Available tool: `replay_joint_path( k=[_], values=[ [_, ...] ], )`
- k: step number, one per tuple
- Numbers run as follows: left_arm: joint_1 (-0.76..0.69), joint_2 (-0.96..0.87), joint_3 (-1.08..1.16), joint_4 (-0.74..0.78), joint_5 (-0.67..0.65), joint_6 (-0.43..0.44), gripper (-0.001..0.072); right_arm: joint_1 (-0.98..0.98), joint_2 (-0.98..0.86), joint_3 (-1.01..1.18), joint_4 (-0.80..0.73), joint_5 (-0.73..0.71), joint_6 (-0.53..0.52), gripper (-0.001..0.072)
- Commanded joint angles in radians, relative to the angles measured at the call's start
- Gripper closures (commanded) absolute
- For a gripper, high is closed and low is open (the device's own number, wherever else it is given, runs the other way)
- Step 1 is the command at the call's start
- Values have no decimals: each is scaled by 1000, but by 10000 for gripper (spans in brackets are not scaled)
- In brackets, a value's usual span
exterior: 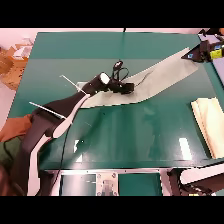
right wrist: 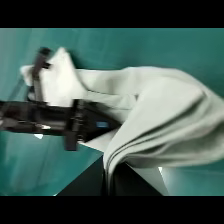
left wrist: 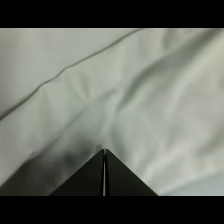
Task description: Fold the shirts.
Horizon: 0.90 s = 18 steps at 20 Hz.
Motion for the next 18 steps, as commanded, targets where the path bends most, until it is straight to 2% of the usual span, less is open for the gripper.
replay_joint_path(
  k=[1, 4, 6, 8, 12, 15, 18],
  values=[
    [-44, -20, 2, -45, 81, 0, 679, 43, 56, 3, 15, 27, 31, 692],
    [-37, -20, 2, -47, 30, 0, 679, 74, 56, 2, 14, 26, 42, 692],
    [-2, 0, 2, -46, -71, 22, 679, 86, 56, 2, 15, 19, 57, 692],
    [79, 55, 3, -35, -225, 71, 680, 95, 56, 2, 26, 1, 79, 692],
    [318, 196, 105, 111, -602, 68, 680, 194, 55, -9, 67, -79, 105, 692],
    [494, 298, 174, 149, -794, 66, 679, 359, 54, -76, 66, -232, 105, 691],
    [642, 390, 174, 149, -829, 67, 679, 562, 23, -186, 67, -489, 105, 691]
  ],
)
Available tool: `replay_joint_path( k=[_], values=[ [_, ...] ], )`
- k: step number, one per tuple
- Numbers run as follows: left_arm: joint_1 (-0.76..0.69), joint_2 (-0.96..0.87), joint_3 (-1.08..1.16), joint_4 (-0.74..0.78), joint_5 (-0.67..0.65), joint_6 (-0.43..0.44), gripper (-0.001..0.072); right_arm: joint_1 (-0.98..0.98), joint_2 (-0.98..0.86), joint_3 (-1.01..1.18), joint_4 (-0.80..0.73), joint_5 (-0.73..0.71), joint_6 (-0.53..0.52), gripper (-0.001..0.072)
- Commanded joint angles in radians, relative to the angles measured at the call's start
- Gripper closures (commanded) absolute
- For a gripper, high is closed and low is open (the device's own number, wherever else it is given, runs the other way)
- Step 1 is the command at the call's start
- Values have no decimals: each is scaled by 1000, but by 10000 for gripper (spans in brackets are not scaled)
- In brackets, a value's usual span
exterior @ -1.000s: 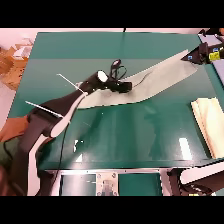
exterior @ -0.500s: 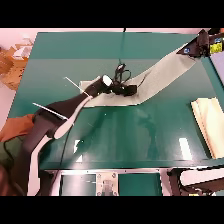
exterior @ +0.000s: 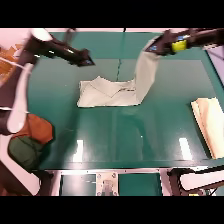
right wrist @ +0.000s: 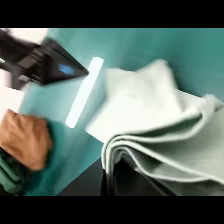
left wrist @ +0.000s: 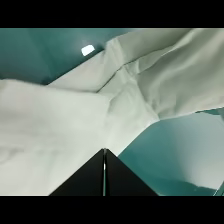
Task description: Fold the shirts.
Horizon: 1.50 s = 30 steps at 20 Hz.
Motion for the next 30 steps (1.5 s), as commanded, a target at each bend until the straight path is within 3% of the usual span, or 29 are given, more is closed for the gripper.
replay_joint_path(
  k=[1, 4, 6, 7, 8, 9, 12, 17, 20, 26, 30],
  values=[
    [178, 100, 21, 26, -124, 2, 679, 237, -51, -106, 2, -315, 6, 691],
    [265, 119, 20, 23, -158, 6, 679, 467, -203, -126, 56, -570, 5, 691],
    [293, 119, 20, 44, -187, 7, 679, 611, -324, -126, 113, -814, -3, 689],
    [298, 119, 20, 62, -195, 10, 679, 671, -381, -125, 118, -912, -2, 589],
    [298, 119, 20, 80, -203, 19, 679, 718, -432, -125, 114, -979, -2, 289],
    [298, 119, 20, 97, -211, 34, 679, 737, -459, -125, 95, -983, -2, 173],
    [298, 119, 20, 111, -215, 61, 679, 659, -425, -126, -42, -832, -1, 174],
    [298, 119, 20, 112, -214, 67, 679, 288, -243, -126, -104, -491, 3, 174],
    [298, 119, 20, 112, -211, 66, 679, 91, -222, -143, -151, -292, 64, 174],
    [298, 119, 20, 112, -211, 66, 679, 3, -279, -370, -140, -270, 87, 174],
    [298, 119, 20, 112, -211, 66, 679, 78, -354, -369, 46, -317, 0, 173]
  ],
)
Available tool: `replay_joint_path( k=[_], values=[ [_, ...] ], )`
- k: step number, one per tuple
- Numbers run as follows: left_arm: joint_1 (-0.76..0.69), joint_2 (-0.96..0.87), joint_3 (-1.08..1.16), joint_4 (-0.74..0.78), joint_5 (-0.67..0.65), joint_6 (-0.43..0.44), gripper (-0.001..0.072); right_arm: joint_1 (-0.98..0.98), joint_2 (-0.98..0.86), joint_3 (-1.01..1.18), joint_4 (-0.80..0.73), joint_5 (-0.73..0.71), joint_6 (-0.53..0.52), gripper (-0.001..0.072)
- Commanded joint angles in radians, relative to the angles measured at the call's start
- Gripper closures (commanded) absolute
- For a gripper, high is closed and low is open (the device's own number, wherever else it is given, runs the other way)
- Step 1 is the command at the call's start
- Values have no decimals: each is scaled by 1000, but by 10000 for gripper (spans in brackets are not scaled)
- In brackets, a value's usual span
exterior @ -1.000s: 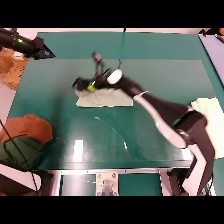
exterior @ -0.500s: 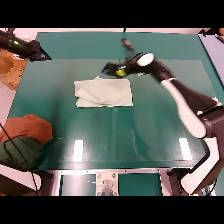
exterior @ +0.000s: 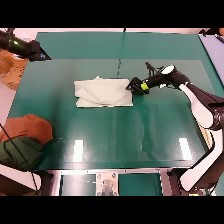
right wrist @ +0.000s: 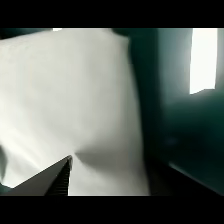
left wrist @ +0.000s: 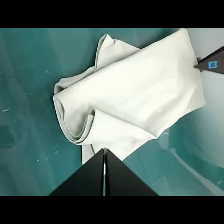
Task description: Fold the shirts.
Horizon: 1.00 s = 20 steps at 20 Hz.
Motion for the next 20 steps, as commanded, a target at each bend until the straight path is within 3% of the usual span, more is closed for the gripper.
replay_joint_path(
  k=[1, 2, 3, 5, 11, 15, 20],
  values=[
    [-1, 0, -1, -1, 0, 0, 679, 43, -47, -20, 139, -37, -55, 178],
    [-1, 0, -6, -1, 0, 0, 679, 52, -47, -14, 161, -43, -71, 334],
    [-1, 0, -15, 0, -1, 0, 679, 55, -45, 5, 190, -37, -90, 582],
    [-1, 0, -37, 0, 0, 0, 679, 41, -37, 79, 233, 5, -96, 690],
    [-1, 0, -43, 1, -1, 0, 679, -160, 150, 335, 232, 149, -54, 692],
    [-1, 0, -43, 1, 0, 0, 679, -388, 325, 364, 171, 160, 30, 692],
    [-1, 0, -43, 0, -1, 0, 679, -702, 386, 364, 70, 235, 127, 692]
  ],
)
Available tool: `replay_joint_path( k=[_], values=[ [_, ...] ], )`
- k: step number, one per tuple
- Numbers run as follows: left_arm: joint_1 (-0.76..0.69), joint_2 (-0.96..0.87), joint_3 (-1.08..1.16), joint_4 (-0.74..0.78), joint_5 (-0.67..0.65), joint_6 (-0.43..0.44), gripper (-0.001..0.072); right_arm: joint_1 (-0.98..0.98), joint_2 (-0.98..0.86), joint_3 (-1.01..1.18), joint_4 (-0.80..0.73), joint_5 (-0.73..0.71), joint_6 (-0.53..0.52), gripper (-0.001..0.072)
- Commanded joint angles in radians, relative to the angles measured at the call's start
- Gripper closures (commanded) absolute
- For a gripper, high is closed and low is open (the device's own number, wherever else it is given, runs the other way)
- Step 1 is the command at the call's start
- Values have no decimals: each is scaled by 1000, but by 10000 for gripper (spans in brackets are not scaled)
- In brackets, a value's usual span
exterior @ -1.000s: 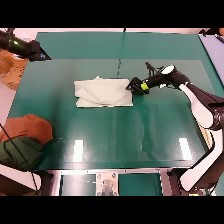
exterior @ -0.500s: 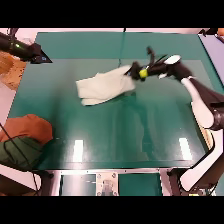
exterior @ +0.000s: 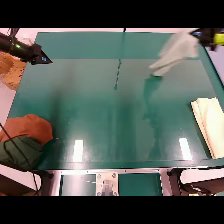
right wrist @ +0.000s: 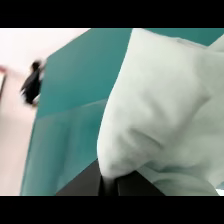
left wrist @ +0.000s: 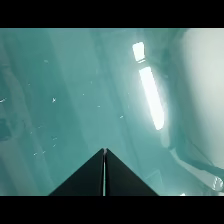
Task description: Fold the shirts.
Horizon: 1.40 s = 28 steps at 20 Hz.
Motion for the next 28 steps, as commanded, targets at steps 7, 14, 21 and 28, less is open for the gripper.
replay_joint_path(
  k=[7, 14, 21, 28],
  values=[
    [0, 0, 0, 0, 0, 0, 679, -472, 98, 8, -371, 184, 189, 693],
    [0, 0, 0, 0, -8, 0, 679, -549, 130, 2, -557, 347, 216, 693],
    [0, 0, 0, -1, -40, 0, 679, -549, 150, -97, -937, 567, 326, 691],
    [0, 0, 0, -1, -47, 0, 679, -549, 154, -553, -1150, 505, 383, 463]
  ],
)
